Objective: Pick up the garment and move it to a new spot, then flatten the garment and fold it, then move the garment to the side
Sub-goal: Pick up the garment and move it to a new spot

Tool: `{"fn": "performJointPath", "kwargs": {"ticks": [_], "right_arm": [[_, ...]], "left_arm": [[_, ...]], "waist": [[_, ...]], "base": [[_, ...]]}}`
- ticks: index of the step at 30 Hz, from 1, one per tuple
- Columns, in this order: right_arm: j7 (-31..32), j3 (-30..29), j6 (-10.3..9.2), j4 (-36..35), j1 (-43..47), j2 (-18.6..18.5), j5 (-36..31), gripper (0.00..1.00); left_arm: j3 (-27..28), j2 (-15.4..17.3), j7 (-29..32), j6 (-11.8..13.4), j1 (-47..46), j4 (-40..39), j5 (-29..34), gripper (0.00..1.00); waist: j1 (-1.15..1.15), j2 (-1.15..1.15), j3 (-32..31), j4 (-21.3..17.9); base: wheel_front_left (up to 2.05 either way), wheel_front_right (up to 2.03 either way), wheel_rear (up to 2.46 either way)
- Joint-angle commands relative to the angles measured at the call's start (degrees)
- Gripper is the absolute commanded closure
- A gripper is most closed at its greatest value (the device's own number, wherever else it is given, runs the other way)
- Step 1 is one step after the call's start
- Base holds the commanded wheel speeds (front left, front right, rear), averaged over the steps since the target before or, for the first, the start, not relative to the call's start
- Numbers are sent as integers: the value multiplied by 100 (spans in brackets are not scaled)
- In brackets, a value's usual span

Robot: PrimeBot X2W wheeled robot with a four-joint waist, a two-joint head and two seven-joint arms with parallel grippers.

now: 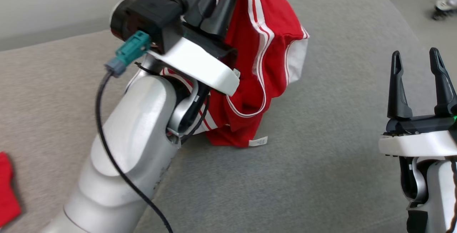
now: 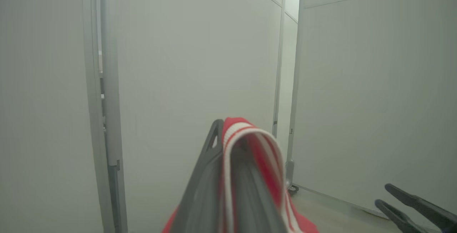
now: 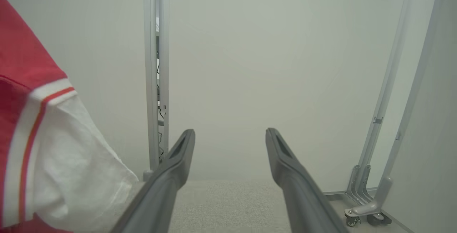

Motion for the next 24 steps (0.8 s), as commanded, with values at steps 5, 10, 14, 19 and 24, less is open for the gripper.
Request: {"fn": "performJointPath", "kwargs": {"ticks": [5,10,14,19,24], "right_arm": [[-36,-10,1,3,-75,-9,273,0],[-36,11,1,57,-48,-8,479,0],[-36,57,1,95,-49,-8,552,0],[-36,82,1,168,-107,-11,571,0],[-36,54,1,193,-127,-13,473,0]], "left_arm": [[-595,26,-407,268,-204,789,-46,100],[-1228,24,-733,437,-324,1719,-203,100],[-1684,22,-916,480,-399,2345,-412,100],[-2184,19,-1041,465,-482,2734,-769,11],[-2412,12,-1171,507,-632,2830,-1158,0]], "waist": [[0,0,720,-1014],[0,0,886,-1361],[0,0,923,-1469],[0,0,911,-1409],[0,0,794,-1165]], "base": [[0,0,0],[0,0,0],[0,0,0],[0,0,0],[0,0,0]]}}
